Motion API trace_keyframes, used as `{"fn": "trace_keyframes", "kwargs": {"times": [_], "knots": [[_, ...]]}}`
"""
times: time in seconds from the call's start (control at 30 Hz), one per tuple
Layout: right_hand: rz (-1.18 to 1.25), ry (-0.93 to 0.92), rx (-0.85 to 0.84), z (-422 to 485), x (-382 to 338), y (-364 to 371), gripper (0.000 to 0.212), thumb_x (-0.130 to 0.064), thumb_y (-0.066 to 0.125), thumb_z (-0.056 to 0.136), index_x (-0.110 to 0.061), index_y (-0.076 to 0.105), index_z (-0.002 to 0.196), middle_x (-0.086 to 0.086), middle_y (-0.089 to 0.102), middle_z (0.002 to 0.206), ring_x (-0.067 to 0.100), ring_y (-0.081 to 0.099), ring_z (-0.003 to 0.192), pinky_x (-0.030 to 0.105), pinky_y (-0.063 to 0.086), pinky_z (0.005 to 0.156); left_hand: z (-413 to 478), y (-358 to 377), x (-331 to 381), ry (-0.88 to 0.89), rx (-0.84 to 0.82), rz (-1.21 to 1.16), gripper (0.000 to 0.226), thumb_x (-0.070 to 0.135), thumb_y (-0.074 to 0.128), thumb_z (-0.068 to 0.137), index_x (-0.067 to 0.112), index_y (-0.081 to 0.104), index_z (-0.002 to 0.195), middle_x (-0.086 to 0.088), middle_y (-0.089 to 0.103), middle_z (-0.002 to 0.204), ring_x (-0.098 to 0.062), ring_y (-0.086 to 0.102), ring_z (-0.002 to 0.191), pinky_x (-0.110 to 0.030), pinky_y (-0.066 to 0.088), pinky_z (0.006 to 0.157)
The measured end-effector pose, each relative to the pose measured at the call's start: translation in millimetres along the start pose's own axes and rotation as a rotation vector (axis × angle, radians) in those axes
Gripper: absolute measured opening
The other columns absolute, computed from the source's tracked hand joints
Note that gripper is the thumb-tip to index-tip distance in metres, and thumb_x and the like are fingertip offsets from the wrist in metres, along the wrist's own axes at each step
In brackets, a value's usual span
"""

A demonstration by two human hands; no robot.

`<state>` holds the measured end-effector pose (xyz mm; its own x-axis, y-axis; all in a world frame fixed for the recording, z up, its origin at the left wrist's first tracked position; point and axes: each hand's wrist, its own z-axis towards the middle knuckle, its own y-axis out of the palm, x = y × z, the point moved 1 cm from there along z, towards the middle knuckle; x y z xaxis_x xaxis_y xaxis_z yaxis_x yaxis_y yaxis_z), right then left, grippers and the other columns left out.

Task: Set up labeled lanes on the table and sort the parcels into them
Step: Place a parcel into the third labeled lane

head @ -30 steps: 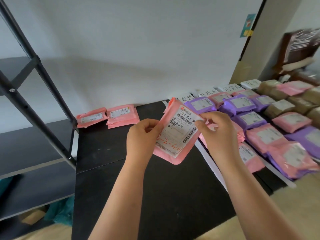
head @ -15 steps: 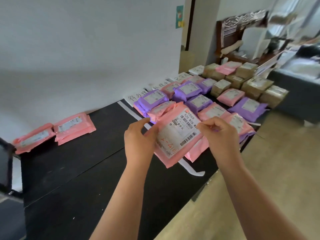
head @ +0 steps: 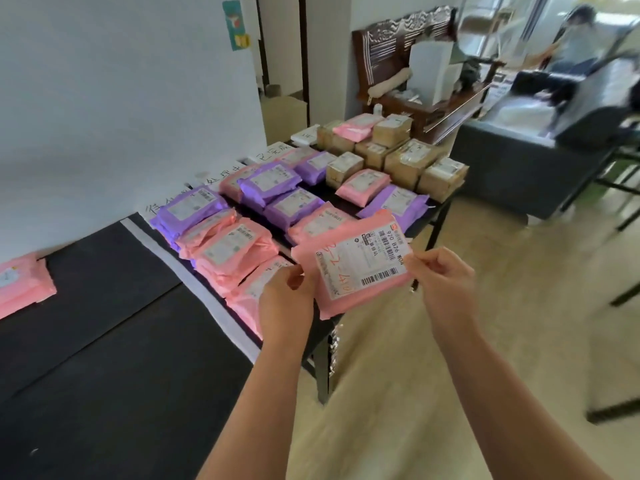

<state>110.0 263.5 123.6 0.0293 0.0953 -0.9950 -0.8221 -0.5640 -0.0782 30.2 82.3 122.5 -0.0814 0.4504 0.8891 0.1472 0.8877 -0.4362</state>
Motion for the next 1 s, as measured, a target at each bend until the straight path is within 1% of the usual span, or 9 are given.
{"fn": "trace_keyframes", "kwargs": {"times": [0.07, 0.13, 0.23, 0.33, 0.47, 0.63, 0.77, 0.9, 1.0], "knots": [[-0.015, -0.010, 0.003, 19, 6, -25, 0.016, -0.005, 0.072, 0.084, -0.010, 0.068, 0.070, 0.010, 0.068, 0.074, 0.008, 0.052, 0.063, 0.018, 0.038, 0.057, -4, 29, 8, -0.018, 0.017, -0.044, 0.036, 0.041, 0.061, 0.095, 0.020, 0.067, 0.124, 0.005, 0.070, 0.116, -0.011, 0.061, 0.099, -0.031, 0.048, 0.089], [-0.033, -0.002, 0.002, 38, 13, -45, 0.011, -0.006, 0.071, 0.085, -0.008, 0.070, 0.074, 0.011, 0.070, 0.079, 0.009, 0.055, 0.068, 0.016, 0.040, 0.060, -5, 55, 16, -0.054, 0.029, -0.096, 0.031, 0.040, 0.068, 0.091, 0.021, 0.072, 0.115, 0.008, 0.072, 0.106, -0.011, 0.065, 0.095, -0.033, 0.052, 0.089], [-0.041, 0.014, -0.010, 68, 21, -63, 0.009, -0.006, 0.071, 0.087, -0.009, 0.071, 0.078, 0.009, 0.071, 0.081, 0.008, 0.058, 0.070, 0.021, 0.044, 0.066, 1, 85, 32, -0.065, 0.041, -0.155, 0.026, 0.039, 0.073, 0.086, 0.019, 0.077, 0.102, 0.011, 0.070, 0.089, -0.003, 0.062, 0.080, -0.027, 0.051, 0.075], [-0.082, 0.028, -0.007, 99, 29, -73, 0.009, -0.008, 0.070, 0.088, -0.006, 0.070, 0.079, 0.005, 0.069, 0.076, 0.001, 0.055, 0.062, 0.014, 0.043, 0.061, 16, 113, 45, -0.075, 0.063, -0.172, 0.021, 0.038, 0.074, 0.086, 0.020, 0.077, 0.094, 0.020, 0.064, 0.076, 0.002, 0.057, 0.071, -0.023, 0.048, 0.067], [-0.133, 0.055, -0.035, 153, 41, -72, 0.010, -0.011, 0.070, 0.089, -0.012, 0.069, 0.079, 0.005, 0.070, 0.081, 0.008, 0.057, 0.069, 0.022, 0.045, 0.064, 52, 150, 61, -0.049, 0.060, -0.175, 0.025, 0.037, 0.073, 0.088, 0.017, 0.077, 0.103, 0.019, 0.065, 0.079, 0.000, 0.058, 0.075, -0.027, 0.047, 0.071], [-0.210, 0.084, -0.026, 229, 50, -54, 0.013, -0.013, 0.070, 0.089, -0.018, 0.065, 0.077, 0.001, 0.068, 0.080, 0.010, 0.056, 0.068, 0.027, 0.045, 0.063, 123, 198, 81, -0.039, 0.028, -0.136, 0.025, 0.034, 0.069, 0.090, 0.015, 0.075, 0.105, 0.005, 0.073, 0.101, -0.008, 0.062, 0.086, -0.024, 0.045, 0.073], [-0.316, 0.135, -0.074, 281, 58, -42, 0.010, -0.019, 0.065, 0.092, -0.018, 0.064, 0.083, -0.004, 0.066, 0.081, 0.009, 0.054, 0.067, 0.021, 0.042, 0.056, 175, 230, 91, -0.085, -0.009, -0.118, 0.015, 0.030, 0.070, 0.090, 0.018, 0.074, 0.098, 0.003, 0.073, 0.096, -0.014, 0.066, 0.088, -0.030, 0.051, 0.076], [-0.358, 0.179, -0.078, 327, 69, -36, 0.010, -0.021, 0.063, 0.094, -0.018, 0.065, 0.085, -0.004, 0.065, 0.082, 0.007, 0.052, 0.065, 0.017, 0.040, 0.052, 219, 262, 101, -0.062, -0.086, -0.042, 0.011, 0.027, 0.069, 0.091, 0.020, 0.074, 0.098, 0.007, 0.070, 0.087, -0.009, 0.063, 0.080, -0.026, 0.048, 0.067], [-0.437, 0.183, -0.121, 359, 82, -32, 0.008, -0.026, 0.062, 0.095, -0.022, 0.067, 0.091, -0.004, 0.064, 0.090, 0.009, 0.054, 0.070, 0.022, 0.039, 0.055, 240, 284, 102, -0.097, -0.099, -0.035, 0.008, 0.024, 0.070, 0.091, 0.017, 0.072, 0.093, 0.003, 0.071, 0.088, -0.012, 0.064, 0.082, -0.030, 0.051, 0.074]]}}
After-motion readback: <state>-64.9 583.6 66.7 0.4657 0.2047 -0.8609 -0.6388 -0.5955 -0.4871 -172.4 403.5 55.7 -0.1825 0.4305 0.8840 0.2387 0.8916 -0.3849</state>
